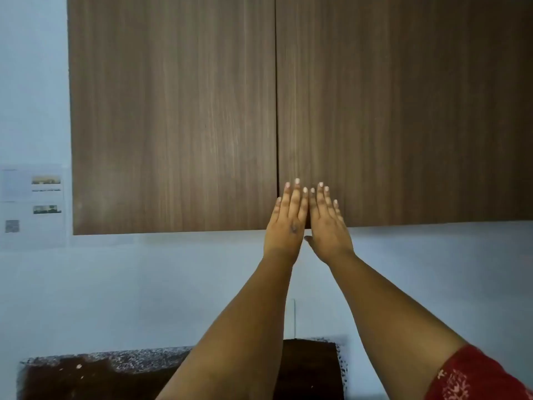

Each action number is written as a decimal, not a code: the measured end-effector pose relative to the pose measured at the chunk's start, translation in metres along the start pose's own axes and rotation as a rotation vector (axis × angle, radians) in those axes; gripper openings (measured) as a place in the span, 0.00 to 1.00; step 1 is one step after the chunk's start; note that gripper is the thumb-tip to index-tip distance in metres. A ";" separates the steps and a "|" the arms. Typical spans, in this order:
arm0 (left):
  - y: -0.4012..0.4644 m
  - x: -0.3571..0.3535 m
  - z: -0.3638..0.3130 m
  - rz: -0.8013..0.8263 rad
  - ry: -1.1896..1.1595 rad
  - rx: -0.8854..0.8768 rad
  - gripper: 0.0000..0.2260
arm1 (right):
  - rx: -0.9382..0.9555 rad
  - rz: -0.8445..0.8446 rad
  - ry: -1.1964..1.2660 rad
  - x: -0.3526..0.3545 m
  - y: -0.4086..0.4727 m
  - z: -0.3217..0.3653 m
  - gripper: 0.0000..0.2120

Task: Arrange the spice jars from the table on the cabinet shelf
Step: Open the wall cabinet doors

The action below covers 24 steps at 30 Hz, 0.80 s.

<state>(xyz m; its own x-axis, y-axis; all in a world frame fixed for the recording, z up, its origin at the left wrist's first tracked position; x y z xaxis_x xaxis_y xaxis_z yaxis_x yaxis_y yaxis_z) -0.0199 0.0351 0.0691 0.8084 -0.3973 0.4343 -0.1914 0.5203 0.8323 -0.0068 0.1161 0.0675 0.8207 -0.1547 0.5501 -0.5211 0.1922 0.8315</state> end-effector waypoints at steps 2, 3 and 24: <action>0.012 -0.012 -0.006 0.064 0.052 0.033 0.42 | 0.021 0.022 -0.015 -0.007 0.011 -0.008 0.53; 0.017 -0.021 -0.006 0.093 0.079 0.050 0.42 | 0.025 0.016 -0.014 -0.010 0.017 -0.012 0.52; 0.004 0.046 -0.081 0.012 0.471 -0.041 0.34 | 0.039 -0.234 0.001 0.043 -0.033 -0.044 0.40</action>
<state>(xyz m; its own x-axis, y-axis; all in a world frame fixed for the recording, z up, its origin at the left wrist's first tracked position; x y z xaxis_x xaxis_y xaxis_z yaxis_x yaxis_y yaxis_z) 0.0613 0.0799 0.0649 0.9726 -0.0100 0.2323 -0.1877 0.5558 0.8098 0.0560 0.1455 0.0606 0.9204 -0.1893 0.3421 -0.3256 0.1136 0.9387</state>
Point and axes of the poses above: each hand's wrist, its own y-axis towards the middle knuckle, its own x-axis out of the back of the hand, z = x × y, the point moved 8 cm from there along y, towards the middle knuckle, and after that the axes turned 6 degrees about -x, right-handed, at the moved point
